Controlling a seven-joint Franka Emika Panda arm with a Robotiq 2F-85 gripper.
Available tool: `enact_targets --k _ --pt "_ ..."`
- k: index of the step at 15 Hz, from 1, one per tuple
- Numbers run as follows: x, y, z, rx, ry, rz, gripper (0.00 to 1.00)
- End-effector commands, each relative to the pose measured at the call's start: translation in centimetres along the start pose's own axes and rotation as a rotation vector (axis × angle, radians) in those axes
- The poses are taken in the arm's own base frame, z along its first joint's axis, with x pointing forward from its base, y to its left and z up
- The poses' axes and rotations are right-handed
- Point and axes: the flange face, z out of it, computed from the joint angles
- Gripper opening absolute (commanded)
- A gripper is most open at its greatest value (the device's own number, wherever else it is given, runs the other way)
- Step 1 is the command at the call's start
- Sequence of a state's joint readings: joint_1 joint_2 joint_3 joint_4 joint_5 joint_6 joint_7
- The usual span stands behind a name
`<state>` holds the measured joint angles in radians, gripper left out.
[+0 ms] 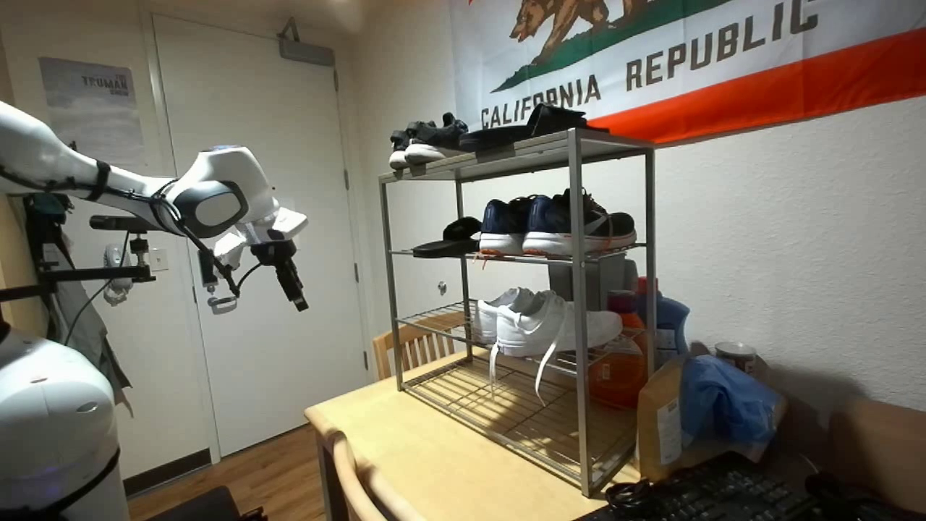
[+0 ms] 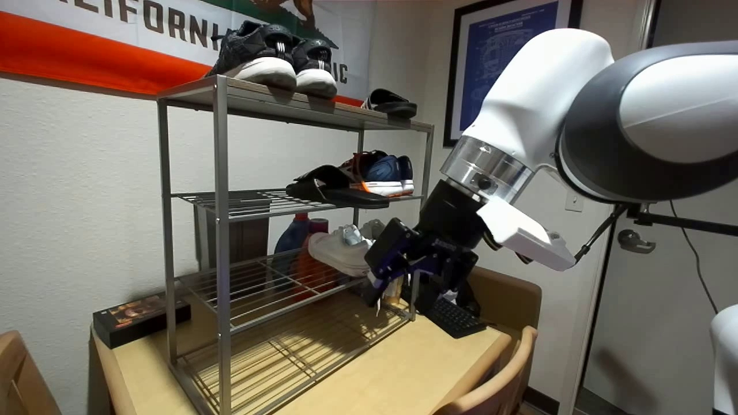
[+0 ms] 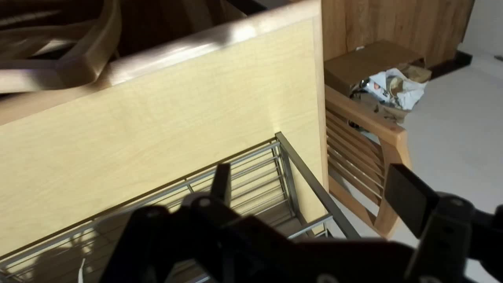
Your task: Pick up the flip flop from the middle rack and put it on the top rack.
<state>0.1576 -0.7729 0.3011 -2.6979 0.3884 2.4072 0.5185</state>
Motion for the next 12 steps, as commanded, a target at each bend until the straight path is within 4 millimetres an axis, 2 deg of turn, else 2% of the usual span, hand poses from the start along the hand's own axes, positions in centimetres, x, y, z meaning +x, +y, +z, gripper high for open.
enact_targets --k 1,8,9,12 --pt "2.5 0.1 -0.5 0.046 0.057 0.183 1.00" --pt "4.8 3.6 -2.2 0.092 0.172 0.522 1.00" --pt "4.7 3.1 -2.0 0.111 0.124 0.439 1.00" --pt "4.8 3.1 -1.8 0.067 0.142 0.438 1.00"
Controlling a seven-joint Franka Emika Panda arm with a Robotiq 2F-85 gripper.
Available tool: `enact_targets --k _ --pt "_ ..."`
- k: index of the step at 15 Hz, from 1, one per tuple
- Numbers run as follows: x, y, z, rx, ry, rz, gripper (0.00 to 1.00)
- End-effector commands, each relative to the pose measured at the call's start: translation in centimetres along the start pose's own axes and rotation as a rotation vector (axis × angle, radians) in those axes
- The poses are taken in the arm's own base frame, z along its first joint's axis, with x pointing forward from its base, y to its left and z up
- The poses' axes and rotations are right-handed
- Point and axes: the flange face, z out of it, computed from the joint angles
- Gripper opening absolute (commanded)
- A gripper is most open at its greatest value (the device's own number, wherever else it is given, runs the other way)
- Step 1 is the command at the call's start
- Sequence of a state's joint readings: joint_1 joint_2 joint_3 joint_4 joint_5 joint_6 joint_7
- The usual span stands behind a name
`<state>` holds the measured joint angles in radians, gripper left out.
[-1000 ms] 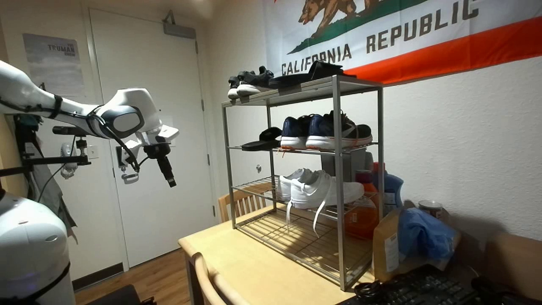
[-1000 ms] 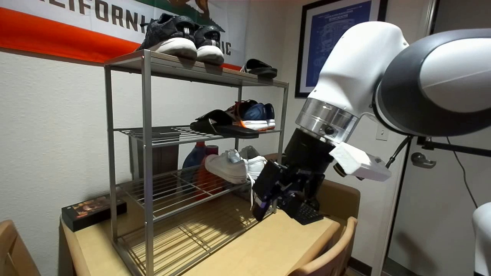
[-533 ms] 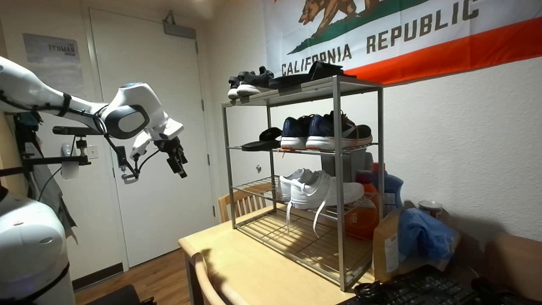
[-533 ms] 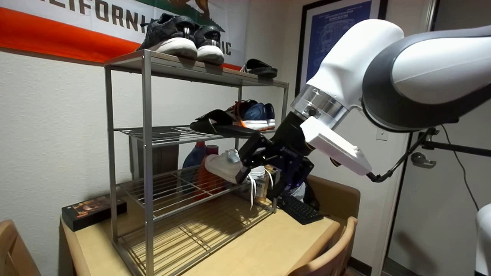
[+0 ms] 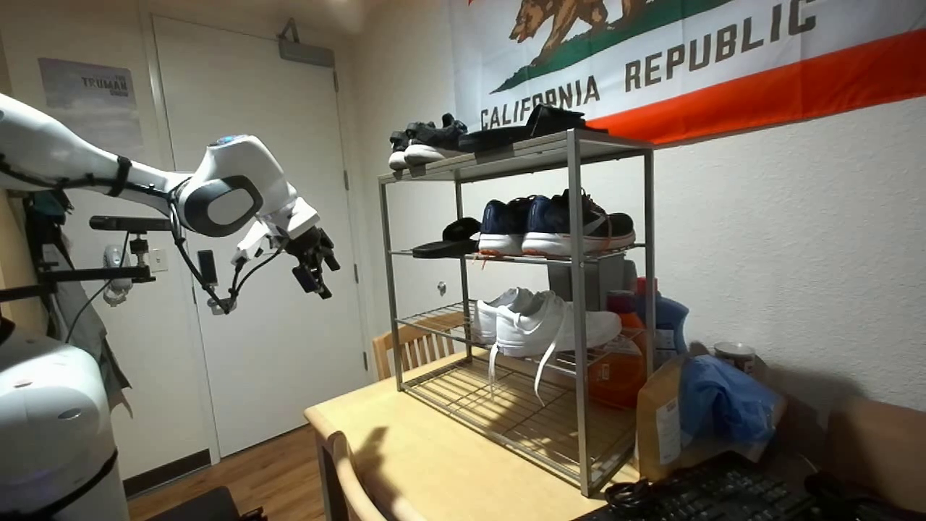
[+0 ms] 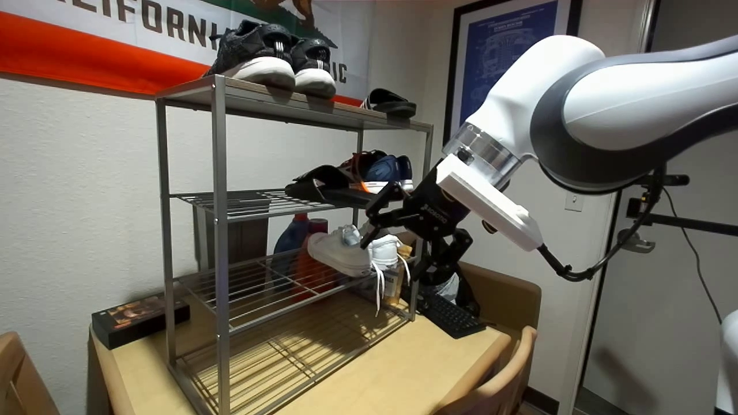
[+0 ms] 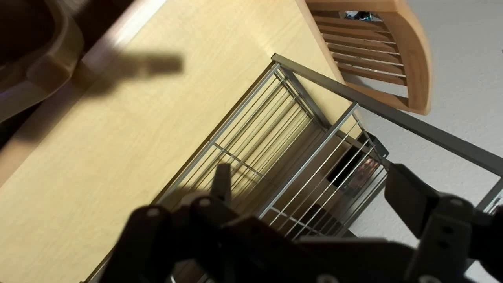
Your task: Pick up the flip flop from the middle rack and put it on the top rack.
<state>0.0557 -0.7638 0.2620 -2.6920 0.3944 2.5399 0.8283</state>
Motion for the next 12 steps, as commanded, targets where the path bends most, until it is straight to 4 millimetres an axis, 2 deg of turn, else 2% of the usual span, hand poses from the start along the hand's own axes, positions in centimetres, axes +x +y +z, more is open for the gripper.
enact_targets --k 1,4,9,11,12 --pt "0.0 0.0 0.0 -0.001 0.000 0.000 1.00" --pt "-0.2 0.0 -0.6 0.057 0.055 0.071 1.00" --pt "0.7 2.1 -3.6 0.176 0.130 0.296 1.00" --pt "1.4 3.2 -4.4 0.218 0.177 0.366 1.00" --pt "2.9 2.0 -5.2 0.238 0.197 0.403 1.00"
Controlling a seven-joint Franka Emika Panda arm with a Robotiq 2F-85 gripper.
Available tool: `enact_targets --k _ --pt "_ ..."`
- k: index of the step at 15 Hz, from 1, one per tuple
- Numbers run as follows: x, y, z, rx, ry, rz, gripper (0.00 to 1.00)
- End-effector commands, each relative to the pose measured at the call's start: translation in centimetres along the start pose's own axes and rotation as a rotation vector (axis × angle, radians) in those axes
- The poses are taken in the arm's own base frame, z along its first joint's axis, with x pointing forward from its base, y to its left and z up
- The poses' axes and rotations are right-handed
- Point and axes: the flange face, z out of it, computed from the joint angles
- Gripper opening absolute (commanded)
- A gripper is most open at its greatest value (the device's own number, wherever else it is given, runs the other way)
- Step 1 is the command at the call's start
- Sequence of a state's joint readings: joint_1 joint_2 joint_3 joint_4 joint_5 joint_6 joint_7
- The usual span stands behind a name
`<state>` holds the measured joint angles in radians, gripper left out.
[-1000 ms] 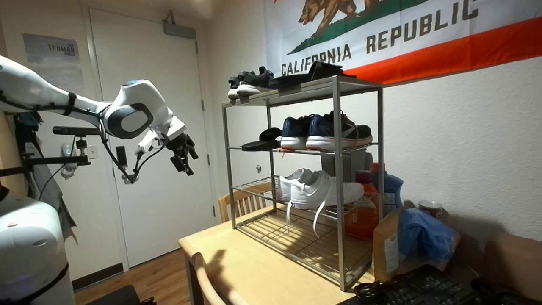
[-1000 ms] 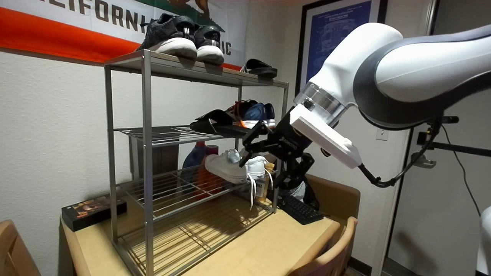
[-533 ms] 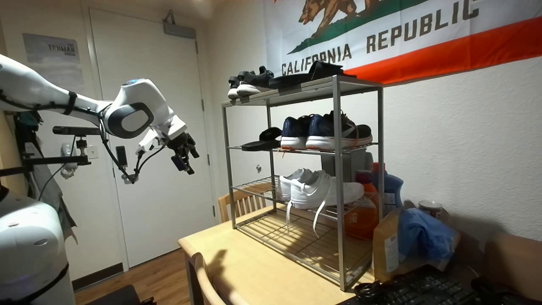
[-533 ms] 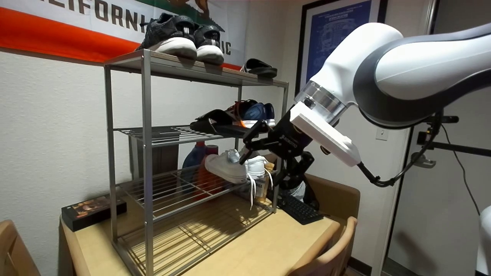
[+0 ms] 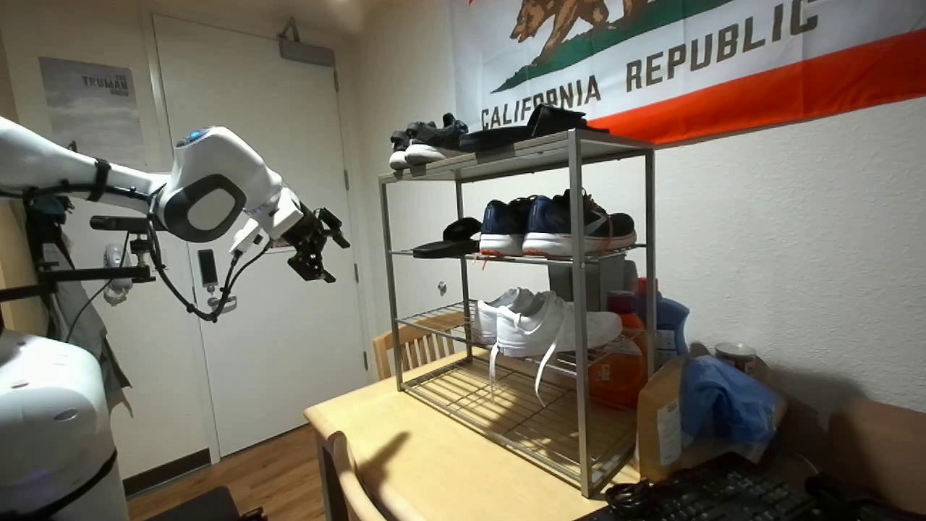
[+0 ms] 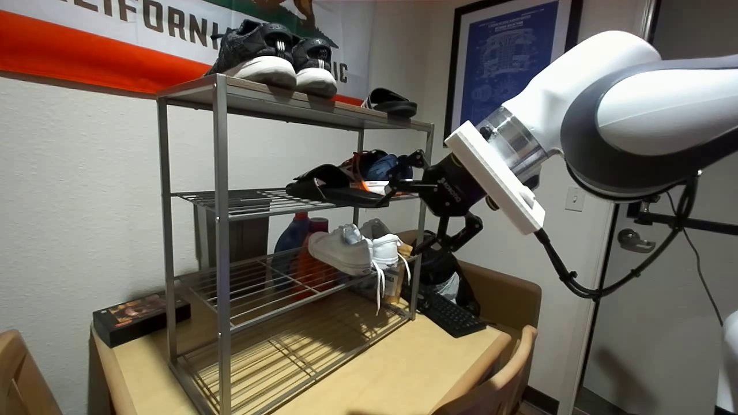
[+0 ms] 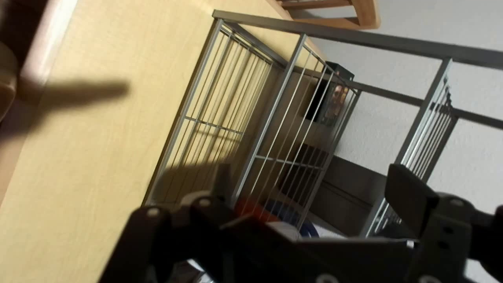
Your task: Pick up the flip flop from the middle rack and put it on the top rack.
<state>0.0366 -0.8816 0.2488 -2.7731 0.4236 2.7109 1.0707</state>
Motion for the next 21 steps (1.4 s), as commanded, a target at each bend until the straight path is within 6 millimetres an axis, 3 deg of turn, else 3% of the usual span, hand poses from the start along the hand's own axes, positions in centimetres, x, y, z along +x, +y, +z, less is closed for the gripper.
enact_targets --k 1,4,8,21 --pt "2.9 -0.1 -1.8 0.094 0.086 0.145 1.00" --pt "6.2 -0.2 -2.5 0.192 0.164 0.244 1.00" --pt "8.4 -0.1 -2.8 0.274 0.222 0.263 1.00" --pt "9.6 1.0 4.8 0.275 0.287 0.256 1.00"
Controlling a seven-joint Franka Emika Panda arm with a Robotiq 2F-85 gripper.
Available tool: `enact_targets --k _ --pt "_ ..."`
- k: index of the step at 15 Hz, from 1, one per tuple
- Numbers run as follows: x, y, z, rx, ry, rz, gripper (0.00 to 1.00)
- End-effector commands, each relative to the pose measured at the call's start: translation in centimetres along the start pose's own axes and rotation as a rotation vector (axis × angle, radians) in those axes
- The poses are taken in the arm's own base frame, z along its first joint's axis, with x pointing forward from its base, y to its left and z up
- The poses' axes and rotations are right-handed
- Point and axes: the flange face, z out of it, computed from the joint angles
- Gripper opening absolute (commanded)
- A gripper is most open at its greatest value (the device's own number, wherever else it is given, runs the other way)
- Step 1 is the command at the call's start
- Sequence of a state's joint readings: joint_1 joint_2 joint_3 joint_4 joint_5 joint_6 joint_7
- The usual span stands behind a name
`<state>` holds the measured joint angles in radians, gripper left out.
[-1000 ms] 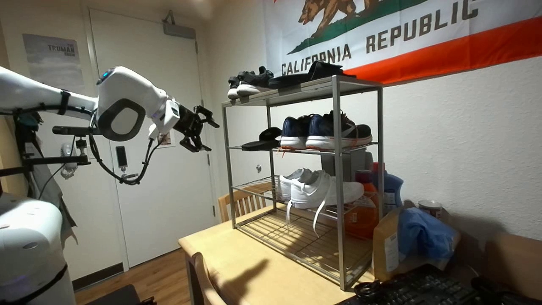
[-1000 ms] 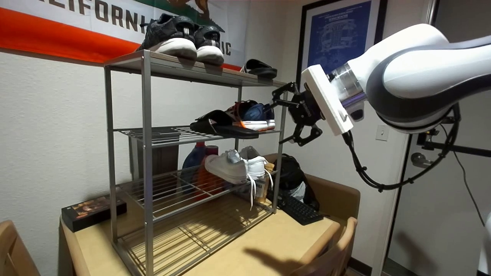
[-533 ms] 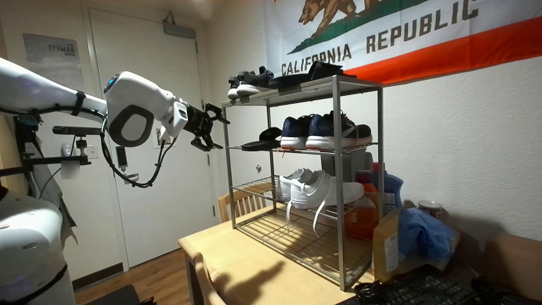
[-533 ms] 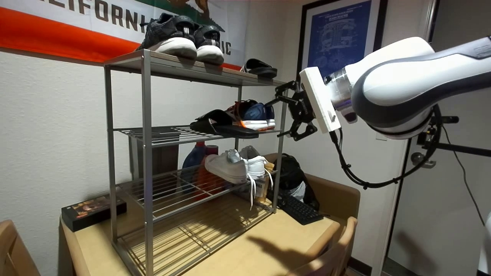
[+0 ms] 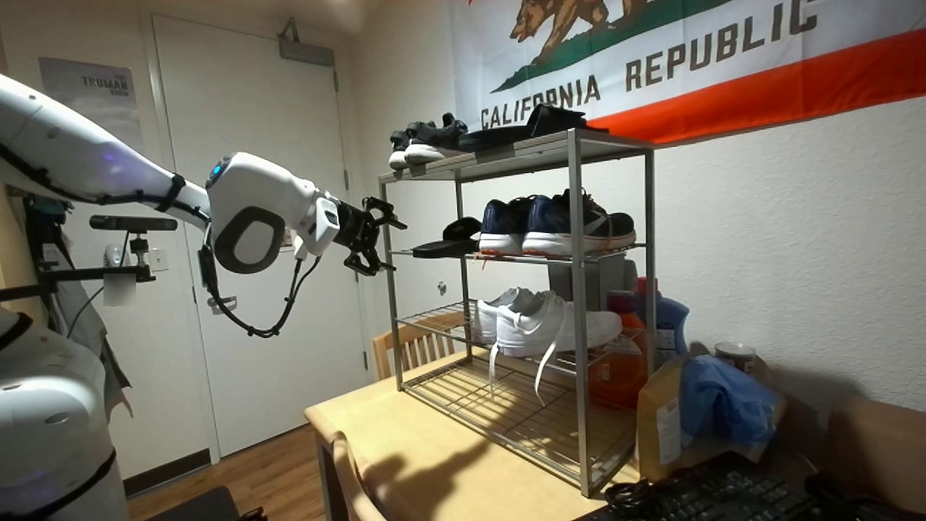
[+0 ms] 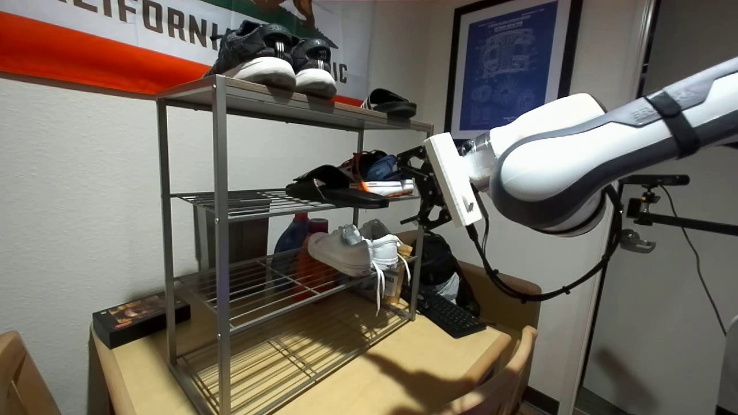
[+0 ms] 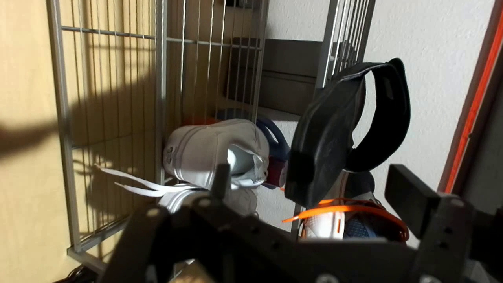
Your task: Pick up the flip flop from the middle rack and put it on the top rack.
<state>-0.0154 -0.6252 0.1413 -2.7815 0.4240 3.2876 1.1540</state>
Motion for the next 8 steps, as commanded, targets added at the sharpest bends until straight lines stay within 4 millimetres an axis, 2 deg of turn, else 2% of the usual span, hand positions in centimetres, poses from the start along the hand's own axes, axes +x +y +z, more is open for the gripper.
enact_targets --k 1,4,8 --pt "0.4 0.3 2.2 0.022 0.030 0.017 1.00" --pt "0.5 0.1 3.2 0.038 0.040 0.021 1.00" --pt "-0.2 -1.1 3.7 0.078 0.039 0.008 1.00"
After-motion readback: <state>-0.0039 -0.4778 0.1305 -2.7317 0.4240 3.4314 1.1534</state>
